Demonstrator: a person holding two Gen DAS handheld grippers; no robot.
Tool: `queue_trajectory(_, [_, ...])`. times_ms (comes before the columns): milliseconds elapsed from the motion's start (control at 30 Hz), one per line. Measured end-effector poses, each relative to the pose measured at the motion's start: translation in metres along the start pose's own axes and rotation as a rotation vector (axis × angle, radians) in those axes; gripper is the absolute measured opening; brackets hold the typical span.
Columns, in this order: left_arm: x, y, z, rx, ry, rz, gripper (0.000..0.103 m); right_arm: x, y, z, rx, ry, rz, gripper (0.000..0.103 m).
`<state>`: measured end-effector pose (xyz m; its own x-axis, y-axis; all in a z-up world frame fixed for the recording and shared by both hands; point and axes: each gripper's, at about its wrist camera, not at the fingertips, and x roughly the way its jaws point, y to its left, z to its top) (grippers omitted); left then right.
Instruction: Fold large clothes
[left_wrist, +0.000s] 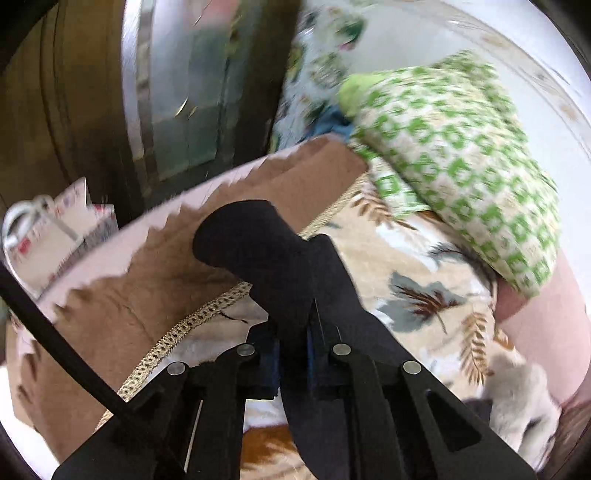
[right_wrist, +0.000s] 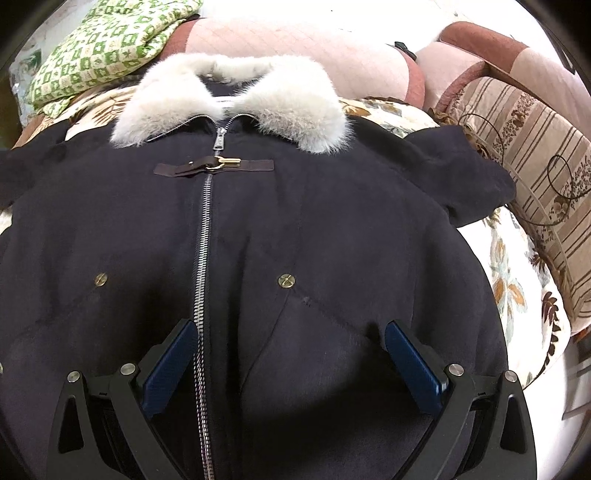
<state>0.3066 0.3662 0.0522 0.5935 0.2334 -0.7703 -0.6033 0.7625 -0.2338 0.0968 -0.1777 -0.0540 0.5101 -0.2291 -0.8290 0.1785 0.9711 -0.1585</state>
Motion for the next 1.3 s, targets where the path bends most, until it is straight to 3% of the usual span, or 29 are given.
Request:
queue_trajectory(200, [-0.065,-0.064,-0.032,0.113,-0.023,-0.150,0.009,-0.019,-0.018,-0.006,0.068,-0.054,0.058,0.102])
queue_trajectory(467, [-0.126,-0.189,-0.131,0.324,0.036,-0.387,0.009,-0.039,-0.059,-0.015,0.203,-0.118,0.097,0.102])
queue_trajectory(667, [-0.116,-0.266,-0.217,0.427,0.199,-0.506,0.009,-0.042,-0.093,-0.028,0.299,-0.116,0.115,0.102])
queue_trajectory(833, [-0.082,-0.306,-0.300,0.507,0.356,-0.495,0.009,-0.040,-0.116,-0.038,0.367,-0.108,0.125,0.102])
queue_trajectory(933, [-0.064,-0.313,-0.341,0.560,0.433,-0.427,0.013,-0.039,-0.125,-0.041,0.385,-0.101,0.126,0.102])
queue_trajectory(967, [-0.064,-0.312,-0.348,0.572,0.451,-0.426,0.020,-0.039,-0.128,-0.042,0.388,-0.100,0.127,0.102])
queue_trajectory(1067, [-0.073,-0.297,-0.357,0.535,0.510,-0.511,0.062,-0.039,-0.136,-0.044,0.396,-0.097,0.125,0.102])
queue_trajectory(1100, [-0.081,-0.287,-0.355,0.490,0.510,-0.551,0.068,-0.039,-0.137,-0.044,0.394,-0.096,0.126,0.102])
queue_trajectory(1200, [-0.112,-0.257,-0.350,0.457,0.491,-0.636,0.071,-0.037,-0.137,-0.034,0.375,-0.094,0.149,0.102])
queue_trajectory(1300, [-0.146,-0.224,-0.346,0.501,0.364,-0.592,0.073,-0.031,-0.130,-0.016,0.348,-0.088,0.230,0.102])
